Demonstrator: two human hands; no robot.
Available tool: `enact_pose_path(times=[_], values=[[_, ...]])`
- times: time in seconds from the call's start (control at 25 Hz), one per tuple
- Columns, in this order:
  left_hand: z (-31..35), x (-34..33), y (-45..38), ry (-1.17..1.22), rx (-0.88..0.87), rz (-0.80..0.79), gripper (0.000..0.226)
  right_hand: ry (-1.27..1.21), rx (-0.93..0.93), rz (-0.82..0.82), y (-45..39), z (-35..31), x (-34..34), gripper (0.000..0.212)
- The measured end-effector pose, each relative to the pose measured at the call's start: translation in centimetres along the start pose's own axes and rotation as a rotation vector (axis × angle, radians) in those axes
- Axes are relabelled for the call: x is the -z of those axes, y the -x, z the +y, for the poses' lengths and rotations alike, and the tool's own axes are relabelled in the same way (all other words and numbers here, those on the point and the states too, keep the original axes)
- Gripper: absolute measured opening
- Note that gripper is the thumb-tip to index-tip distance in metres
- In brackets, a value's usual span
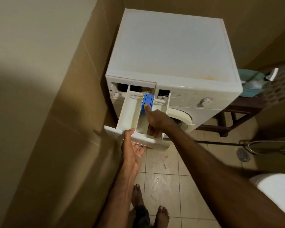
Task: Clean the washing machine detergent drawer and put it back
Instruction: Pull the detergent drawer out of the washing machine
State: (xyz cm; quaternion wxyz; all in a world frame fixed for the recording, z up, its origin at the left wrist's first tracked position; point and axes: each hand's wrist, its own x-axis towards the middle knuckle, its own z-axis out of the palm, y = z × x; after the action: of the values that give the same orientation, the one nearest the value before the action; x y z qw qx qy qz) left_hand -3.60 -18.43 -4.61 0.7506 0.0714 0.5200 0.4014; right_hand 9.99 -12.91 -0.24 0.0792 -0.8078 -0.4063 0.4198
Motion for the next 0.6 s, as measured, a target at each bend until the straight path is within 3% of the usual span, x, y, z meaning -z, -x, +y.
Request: enact_pose_path(times=[0.08,0.2,0.36,0.44,0.6], values=[[-0.8,-1.1,1.5,-0.020,0.021,-0.026,0.036,-0.048,0.121,0.106,3.6,2.7,2.1,0.073],[-2.3,-3.1,3.8,-0.068,0.059,-0.093,0.035,-0.201,0.228,0.391,10.1,8.8,4.6,0.051],[-4.7,-6.2,7.4,-0.144,0.136,-0.179,0.039,-0.429,0.052,0.526,16.3,17.6,5.9,0.036],[-6.4,-7.9,9.2,-0.191,0.175,-0.237,0.039,-0.507,-0.061,0.529,18.0,21.1,6.1,0.044],[-10.8,-11.6,12.8,-0.274,0.291,-0.345,0.052,-0.697,-0.146,0.360,21.3,26.0,6.9,0.089]])
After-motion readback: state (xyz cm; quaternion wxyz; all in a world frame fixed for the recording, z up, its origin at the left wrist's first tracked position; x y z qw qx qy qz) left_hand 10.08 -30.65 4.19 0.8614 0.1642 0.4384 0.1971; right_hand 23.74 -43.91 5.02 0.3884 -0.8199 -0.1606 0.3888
